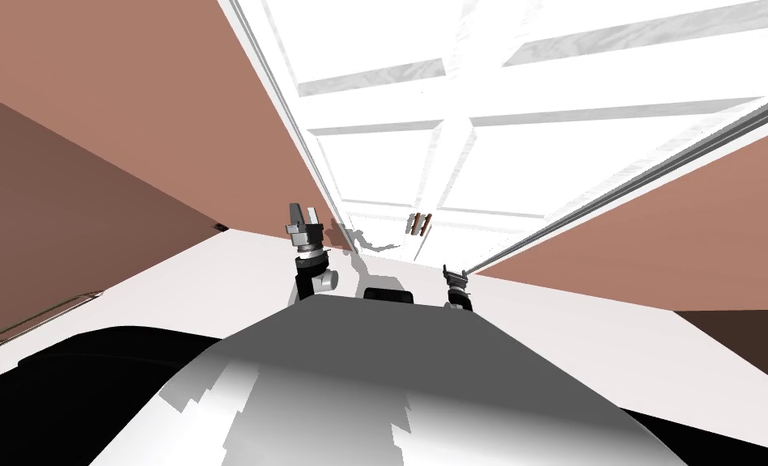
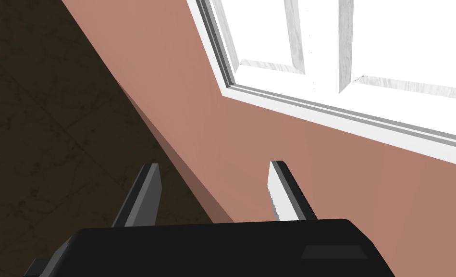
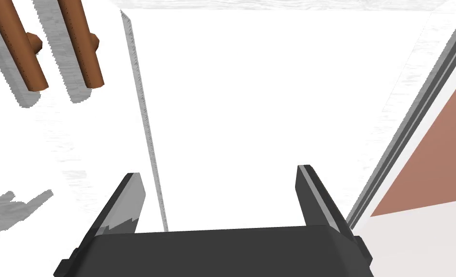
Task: Pull the door open
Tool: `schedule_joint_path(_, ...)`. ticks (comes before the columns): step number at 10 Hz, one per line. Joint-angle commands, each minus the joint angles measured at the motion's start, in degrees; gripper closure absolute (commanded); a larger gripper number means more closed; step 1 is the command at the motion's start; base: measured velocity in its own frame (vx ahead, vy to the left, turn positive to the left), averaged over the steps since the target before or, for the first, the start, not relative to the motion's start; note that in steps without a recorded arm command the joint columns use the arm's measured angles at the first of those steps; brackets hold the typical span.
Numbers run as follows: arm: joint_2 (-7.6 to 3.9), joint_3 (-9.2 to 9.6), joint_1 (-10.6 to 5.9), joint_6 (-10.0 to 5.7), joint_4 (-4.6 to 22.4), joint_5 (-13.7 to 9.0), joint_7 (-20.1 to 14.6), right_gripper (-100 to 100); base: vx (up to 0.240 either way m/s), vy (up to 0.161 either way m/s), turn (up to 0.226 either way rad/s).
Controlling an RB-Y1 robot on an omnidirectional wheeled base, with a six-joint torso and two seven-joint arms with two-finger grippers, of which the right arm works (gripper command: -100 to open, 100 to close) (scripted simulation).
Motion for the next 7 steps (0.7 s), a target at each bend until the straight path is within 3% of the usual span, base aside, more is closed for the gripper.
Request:
schedule_joint_path(1,-0.42,0.07,-0.52,-0.97,2.8,0.0,-1.0,-100,-0.086,-0.003,-0.041)
schedule_joint_path(3,-2.19,-1.2,1.54,-1.25,4.3,-0.7,-1.5,-100,-0.079,-0.003,-0.059)
schedule_joint_path(5,-2.32,-1.29,1.69,-1.27,4.4,-0.8,-1.6,-100,-0.064,-0.003,-0.034)
schedule_joint_path(7,-4.51,-2.82,3.87,-1.66,6.2,-1.8,-2.4,-100,-0.047,-0.009,-0.07)
